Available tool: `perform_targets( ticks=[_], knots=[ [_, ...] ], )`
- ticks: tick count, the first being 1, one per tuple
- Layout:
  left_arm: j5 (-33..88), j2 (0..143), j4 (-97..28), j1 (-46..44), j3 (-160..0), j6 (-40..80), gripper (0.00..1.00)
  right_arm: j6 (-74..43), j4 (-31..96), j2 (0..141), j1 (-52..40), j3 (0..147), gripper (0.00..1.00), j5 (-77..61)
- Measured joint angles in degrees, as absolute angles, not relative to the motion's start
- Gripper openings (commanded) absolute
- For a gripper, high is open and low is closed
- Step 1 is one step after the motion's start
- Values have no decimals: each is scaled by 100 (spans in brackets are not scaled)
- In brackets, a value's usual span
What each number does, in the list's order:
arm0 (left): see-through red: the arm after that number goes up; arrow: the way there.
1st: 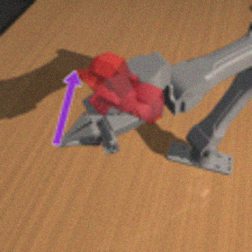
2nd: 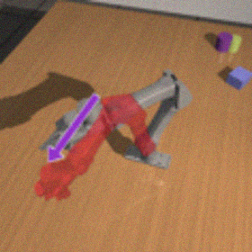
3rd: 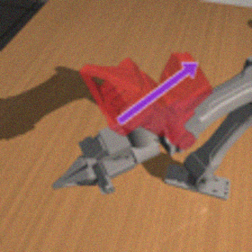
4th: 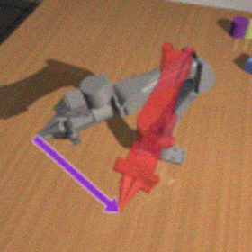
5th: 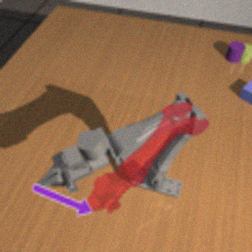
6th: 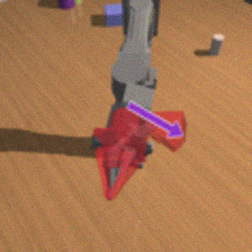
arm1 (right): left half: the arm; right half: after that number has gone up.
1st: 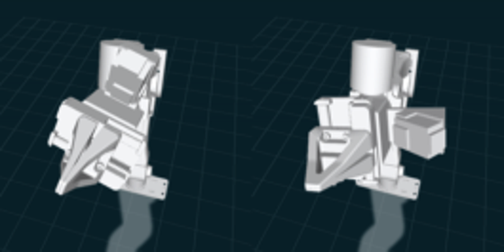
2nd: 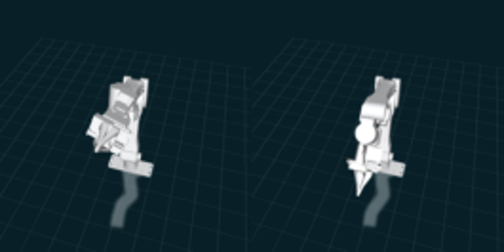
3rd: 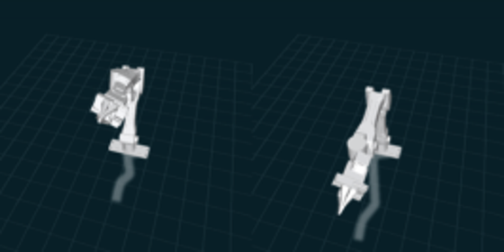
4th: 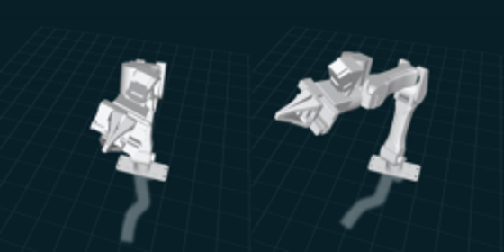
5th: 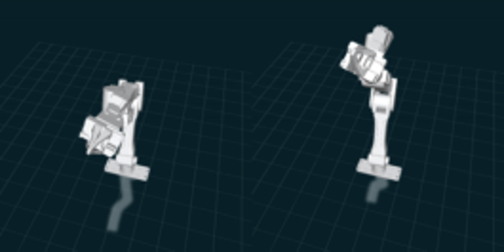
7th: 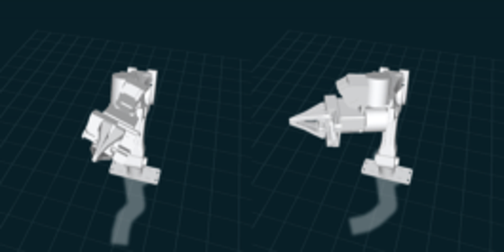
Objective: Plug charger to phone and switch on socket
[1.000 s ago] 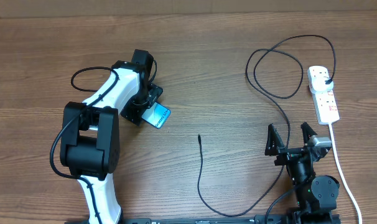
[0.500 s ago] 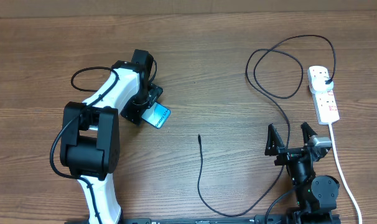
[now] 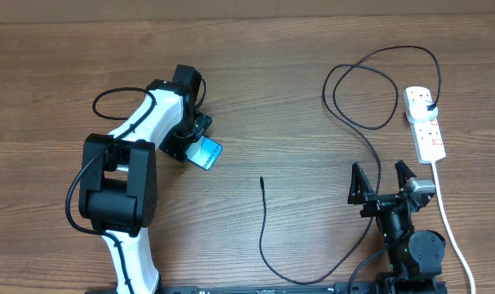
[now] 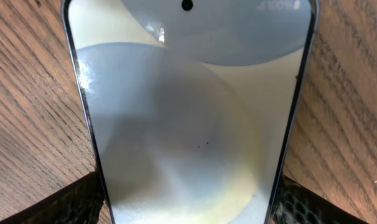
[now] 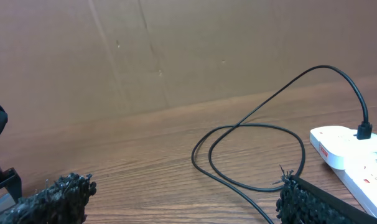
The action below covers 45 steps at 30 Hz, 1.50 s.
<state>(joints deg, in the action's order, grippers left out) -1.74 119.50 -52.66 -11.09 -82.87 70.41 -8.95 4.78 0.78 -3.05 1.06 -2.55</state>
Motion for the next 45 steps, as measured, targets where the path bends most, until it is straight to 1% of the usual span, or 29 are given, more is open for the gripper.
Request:
perform_targets(
  ticks=[9, 11, 14, 24, 28, 33, 35, 38, 39, 40, 44, 45],
  knots=[
    [-191, 11950, -5269, -1109, -8287, 7041, 84, -895, 480, 78, -305, 106, 100, -255],
    [-191, 11950, -5269, -1109, -8287, 7041, 81, -895, 478, 78, -305, 106, 100, -255],
    [-196, 11950, -5271, -1109, -8287, 7041, 74, -895, 478, 78, -305, 106, 100, -252],
    [-213, 11950, -5277, -1109, -8296, 7041, 70, -897, 482, 78, -305, 106, 100, -255],
    [-213, 11948, -5277, -1109, -8296, 7041, 62, -899, 478, 78, -305, 106, 100, -252],
    [-215, 11950, -5277, -1109, -8298, 7041, 59, -895, 482, 78, -305, 106, 100, -255],
    [-215, 11948, -5277, -1109, -8298, 7041, 55, -895, 480, 78, -305, 106, 100, -255],
    [-215, 11950, -5277, -1109, -8298, 7041, 52, -897, 478, 78, -305, 106, 100, -255],
    [-213, 11948, -5277, -1109, -8298, 7041, 46, -897, 482, 78, -305, 106, 100, -255],
    [-215, 11950, -5277, -1109, -8298, 7041, 42, -893, 480, 78, -305, 106, 100, -255],
    [-215, 11950, -5277, -1109, -8298, 7041, 17, -895, 480, 78, -305, 106, 100, -255],
    [-215, 11950, -5277, -1109, -8298, 7041, 12, -895, 482, 78, -305, 106, 100, -255]
  ],
)
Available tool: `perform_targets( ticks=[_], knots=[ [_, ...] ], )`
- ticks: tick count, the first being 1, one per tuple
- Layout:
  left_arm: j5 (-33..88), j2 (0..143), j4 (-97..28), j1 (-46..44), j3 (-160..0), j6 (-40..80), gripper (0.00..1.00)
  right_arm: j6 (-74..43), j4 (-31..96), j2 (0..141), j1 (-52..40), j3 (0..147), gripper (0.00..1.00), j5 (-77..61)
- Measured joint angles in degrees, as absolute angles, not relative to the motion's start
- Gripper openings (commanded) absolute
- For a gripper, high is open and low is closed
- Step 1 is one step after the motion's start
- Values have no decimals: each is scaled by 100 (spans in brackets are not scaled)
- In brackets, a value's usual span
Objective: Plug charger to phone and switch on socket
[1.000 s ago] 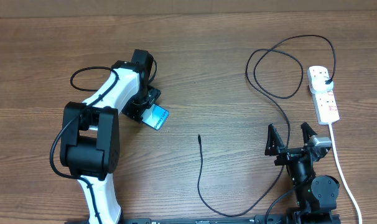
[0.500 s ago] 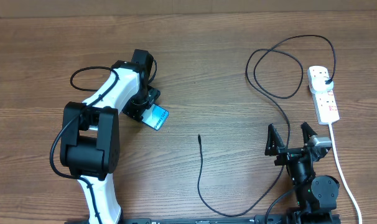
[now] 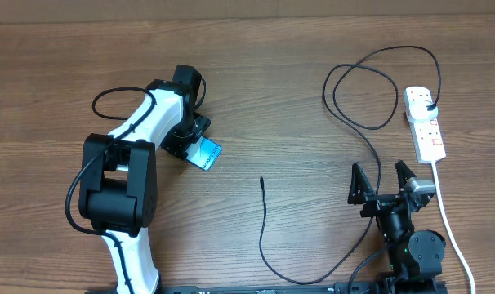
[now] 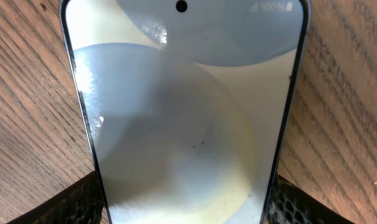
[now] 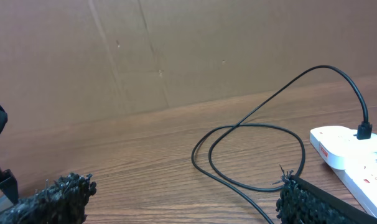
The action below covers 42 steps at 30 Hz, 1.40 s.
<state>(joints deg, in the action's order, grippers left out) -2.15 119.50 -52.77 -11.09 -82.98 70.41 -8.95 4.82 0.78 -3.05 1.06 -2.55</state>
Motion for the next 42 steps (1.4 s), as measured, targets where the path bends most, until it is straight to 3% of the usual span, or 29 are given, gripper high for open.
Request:
perform_targets(
  ticks=[2, 23, 42],
  knots=[
    [-215, 11950, -5277, -1109, -8298, 7041, 4, -895, 482, 78, -305, 106, 100, -255],
    [-220, 11955, -5328, -1109, -8329, 7039, 4, -895, 480, 78, -305, 106, 100, -255],
    [-75, 12197, -6493, -1109, -9727, 6818, 4, -897, 480, 78, -305, 106, 100, -252]
  ],
)
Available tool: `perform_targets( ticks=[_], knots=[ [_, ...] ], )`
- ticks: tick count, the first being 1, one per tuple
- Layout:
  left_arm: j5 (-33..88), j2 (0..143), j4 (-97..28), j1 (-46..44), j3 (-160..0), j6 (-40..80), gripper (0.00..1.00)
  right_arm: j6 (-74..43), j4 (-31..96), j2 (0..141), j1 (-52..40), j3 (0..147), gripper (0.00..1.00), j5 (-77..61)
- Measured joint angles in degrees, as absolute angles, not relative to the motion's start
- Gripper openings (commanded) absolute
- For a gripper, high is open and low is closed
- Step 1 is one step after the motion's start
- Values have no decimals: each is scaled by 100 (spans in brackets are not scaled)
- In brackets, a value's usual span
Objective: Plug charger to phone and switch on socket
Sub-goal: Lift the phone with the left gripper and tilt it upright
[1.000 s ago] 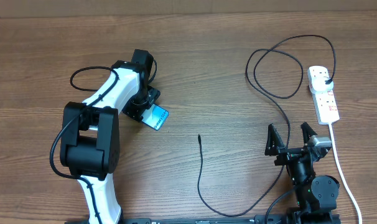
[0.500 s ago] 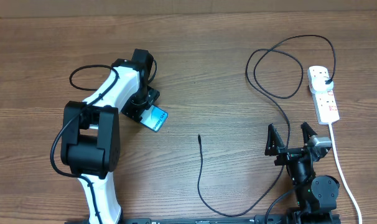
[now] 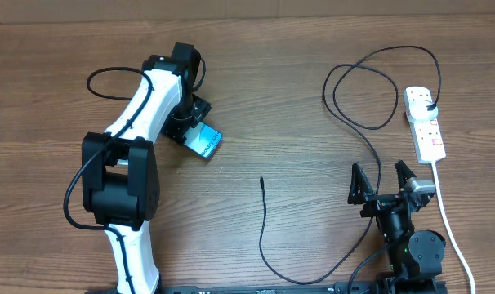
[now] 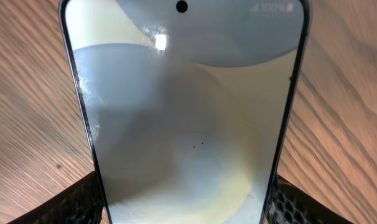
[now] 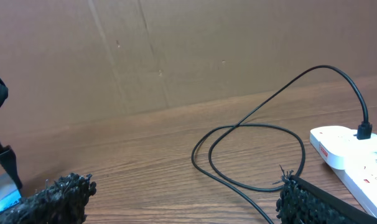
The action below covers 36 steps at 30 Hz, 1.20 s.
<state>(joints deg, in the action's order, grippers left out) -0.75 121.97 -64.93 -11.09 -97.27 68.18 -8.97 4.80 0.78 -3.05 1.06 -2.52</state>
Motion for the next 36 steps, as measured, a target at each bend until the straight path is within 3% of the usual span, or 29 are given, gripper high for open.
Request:
perform_targets(
  ticks=[36],
  knots=[
    [7148, 12197, -6278, -1076, -9830, 6018, 4, -897, 478, 78, -305, 106, 100, -252]
  ],
)
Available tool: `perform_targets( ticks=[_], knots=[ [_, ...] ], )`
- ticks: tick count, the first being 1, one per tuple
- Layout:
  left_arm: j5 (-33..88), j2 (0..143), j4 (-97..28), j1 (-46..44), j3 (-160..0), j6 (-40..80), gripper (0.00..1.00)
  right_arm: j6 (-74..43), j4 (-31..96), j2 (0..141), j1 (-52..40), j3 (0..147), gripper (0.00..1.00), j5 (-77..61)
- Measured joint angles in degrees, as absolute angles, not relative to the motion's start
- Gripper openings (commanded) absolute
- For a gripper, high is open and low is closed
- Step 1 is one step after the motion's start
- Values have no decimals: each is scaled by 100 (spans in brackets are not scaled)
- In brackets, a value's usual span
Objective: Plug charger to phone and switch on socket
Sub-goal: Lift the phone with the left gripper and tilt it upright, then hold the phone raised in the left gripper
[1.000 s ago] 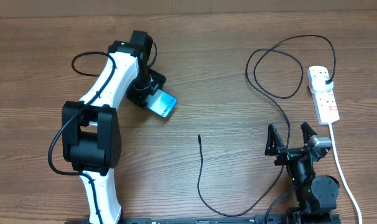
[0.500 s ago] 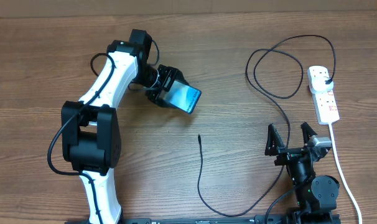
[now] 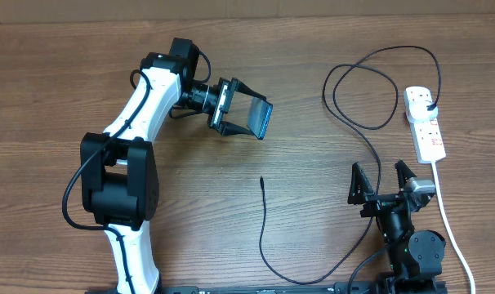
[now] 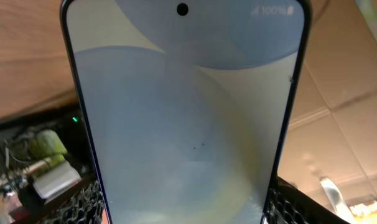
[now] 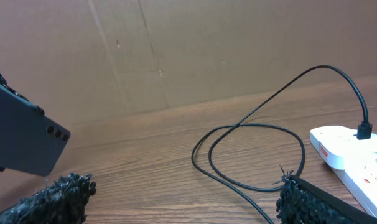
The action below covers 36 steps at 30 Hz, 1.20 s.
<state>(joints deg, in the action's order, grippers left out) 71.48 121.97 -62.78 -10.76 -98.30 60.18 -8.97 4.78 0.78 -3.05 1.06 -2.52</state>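
Observation:
My left gripper (image 3: 234, 109) is shut on the phone (image 3: 259, 120) and holds it in the air above the middle of the table, back of centre. In the left wrist view the phone's lit screen (image 4: 185, 112) fills the frame, with the fingers (image 4: 76, 202) at its lower edges. The right wrist view shows the phone's dark back (image 5: 23, 134) at the left. The black charger cable's loose plug end (image 3: 261, 179) lies on the table. Its far end sits in the white power strip (image 3: 425, 122). My right gripper (image 3: 382, 181) stands open and empty near the front right.
The cable (image 3: 362, 90) makes loops on the table left of the power strip and sweeps round the front to its loose end. The strip's white lead (image 3: 448, 220) runs forward along the right edge. A cardboard wall (image 5: 176, 50) stands behind the table.
The phone was low at the table surface in my left gripper. Now it is raised and turned, further right and back, its screen facing the wrist camera against the ceiling. The right arm has not moved.
My left gripper was around the phone lying on the table at the left, and stood the same a moment later. Then phone and gripper were a little further back. Now the phone is held up in the air. The right gripper stayed open throughout.

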Motion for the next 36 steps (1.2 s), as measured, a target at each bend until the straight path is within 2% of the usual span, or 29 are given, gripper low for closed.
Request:
perform_targets(
  ticks=[10, 36],
  knots=[
    [7782, 12195, -6283, -1076, -9830, 5977, 4, -897, 480, 78, -305, 106, 100, -255],
    [7806, 12197, -6283, -1076, -9830, 5977, 4, -893, 480, 78, -305, 106, 100, -255]
  ],
)
